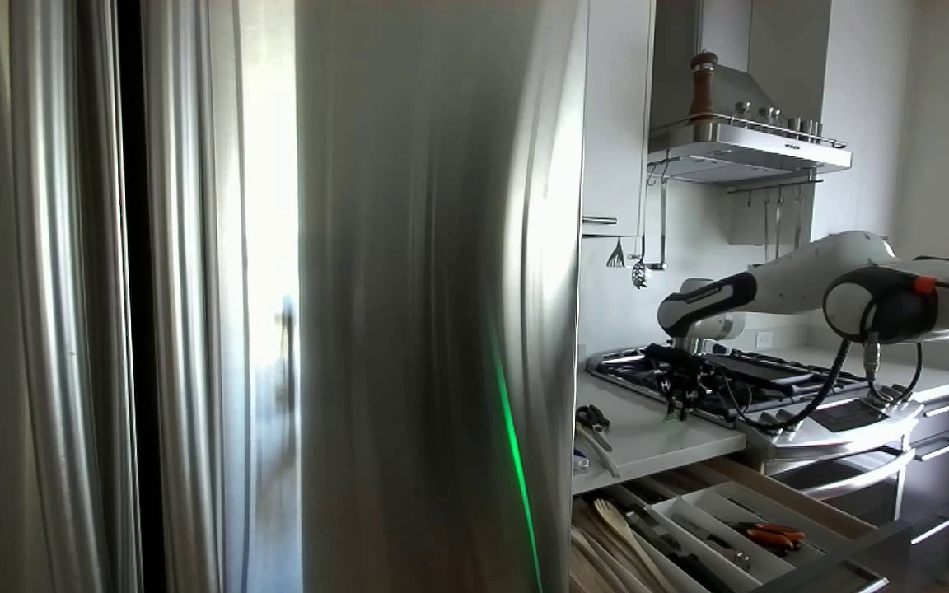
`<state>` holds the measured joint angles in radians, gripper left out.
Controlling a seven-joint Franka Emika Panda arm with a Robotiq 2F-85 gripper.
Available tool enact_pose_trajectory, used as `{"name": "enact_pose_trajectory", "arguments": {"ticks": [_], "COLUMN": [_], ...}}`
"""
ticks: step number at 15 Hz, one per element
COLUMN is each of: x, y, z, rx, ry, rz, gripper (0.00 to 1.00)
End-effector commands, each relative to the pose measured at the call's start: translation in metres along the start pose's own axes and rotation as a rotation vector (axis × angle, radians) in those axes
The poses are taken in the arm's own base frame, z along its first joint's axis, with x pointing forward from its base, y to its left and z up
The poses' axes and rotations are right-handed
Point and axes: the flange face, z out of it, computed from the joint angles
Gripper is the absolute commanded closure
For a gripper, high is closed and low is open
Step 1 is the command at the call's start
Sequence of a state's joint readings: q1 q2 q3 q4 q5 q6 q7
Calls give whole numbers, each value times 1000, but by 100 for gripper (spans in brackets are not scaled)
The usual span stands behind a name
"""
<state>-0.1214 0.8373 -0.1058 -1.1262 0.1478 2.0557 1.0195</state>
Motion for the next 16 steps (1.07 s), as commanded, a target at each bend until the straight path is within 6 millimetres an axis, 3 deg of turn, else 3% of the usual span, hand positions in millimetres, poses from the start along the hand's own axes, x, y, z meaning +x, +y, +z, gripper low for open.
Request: {"name": "enact_pose_trajectory", "arguments": {"ticks": [1,6,16], "x": [5,-15,-63], "y": [-4,-16,-40], "z": [-6,-8,9], "rx": [-8,-18,-92], "ry": [5,20,63], "rz": [51,155,374], "gripper": [92,92,92]}}
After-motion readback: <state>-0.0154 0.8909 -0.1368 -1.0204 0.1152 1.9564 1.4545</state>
